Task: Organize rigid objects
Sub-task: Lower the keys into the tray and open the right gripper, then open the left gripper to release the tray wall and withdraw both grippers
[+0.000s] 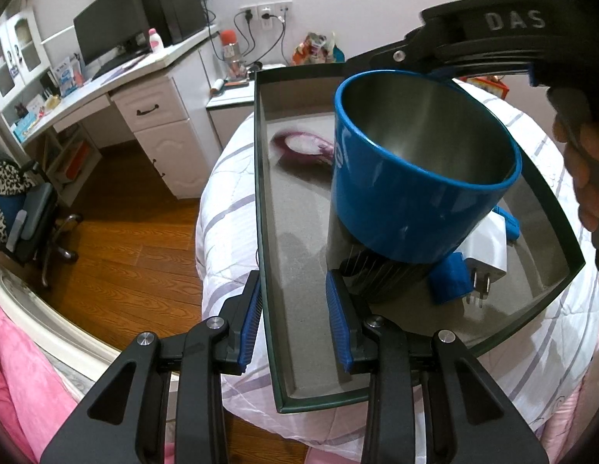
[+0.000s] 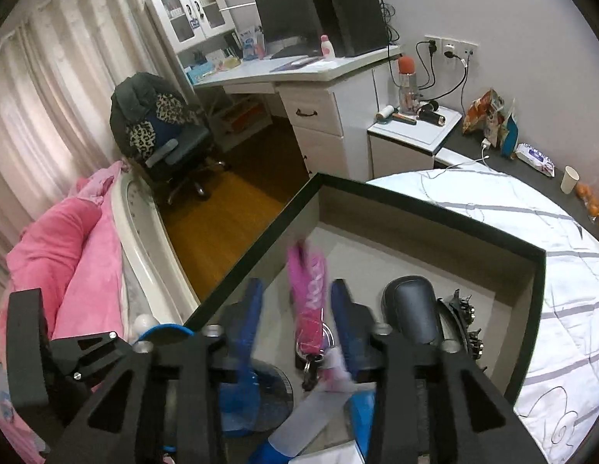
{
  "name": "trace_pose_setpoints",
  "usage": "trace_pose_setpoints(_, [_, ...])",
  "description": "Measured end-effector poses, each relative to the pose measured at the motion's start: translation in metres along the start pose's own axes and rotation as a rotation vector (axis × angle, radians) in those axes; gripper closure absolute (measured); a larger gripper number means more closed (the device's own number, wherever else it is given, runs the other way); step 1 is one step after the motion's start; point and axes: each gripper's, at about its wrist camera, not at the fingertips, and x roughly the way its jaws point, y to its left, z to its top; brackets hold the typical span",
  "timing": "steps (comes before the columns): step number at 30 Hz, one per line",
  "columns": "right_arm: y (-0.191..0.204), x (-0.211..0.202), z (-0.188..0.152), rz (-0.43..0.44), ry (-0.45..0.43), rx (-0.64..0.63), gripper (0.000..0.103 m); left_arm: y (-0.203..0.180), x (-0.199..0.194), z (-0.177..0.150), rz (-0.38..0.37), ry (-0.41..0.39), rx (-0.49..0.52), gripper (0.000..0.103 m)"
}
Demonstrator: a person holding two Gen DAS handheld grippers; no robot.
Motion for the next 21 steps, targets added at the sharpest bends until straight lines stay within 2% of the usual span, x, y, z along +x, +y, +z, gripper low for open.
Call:
trace_pose_setpoints(4, [0.002,-0.014,-0.003,-0.033,-0.020,-0.013,0.062,0.000,0.000,0.001,0.001,0.000,-0.001,0.071])
trace_pose_setpoints(6, [0.002,-0.023,-0.004,-0.084,-0.031,-0.023,0.062,0.000,0.000,0.001,0.000,0.000,-0.002,0.071])
trace_pose_setpoints(9, [-0.002,-0.038,-0.011,-0.210,-0.042,-0.038,0.055,0.001,0.000,0.000,0.000,0.000,-0.001,0.071])
trace_pose_setpoints(11, [-0.008,-0.049,-0.021,-0.344,-0.041,-0.036,0.042,0.000,-0.001,-0.001,0.001,0.000,0.000,0.071])
trace_pose_setpoints(14, [-0.021,-0.056,-0.036,-0.490,-0.020,-0.022,0.041,0.000,0.000,-0.001,0.000,0.000,-0.001,0.071])
trace_pose_setpoints(21, [-0.049,-0.043,-0.059,-0.470,0.047,0.058,0.041,0.000,0.000,0.001,0.001,-0.001,-0.003,0.070])
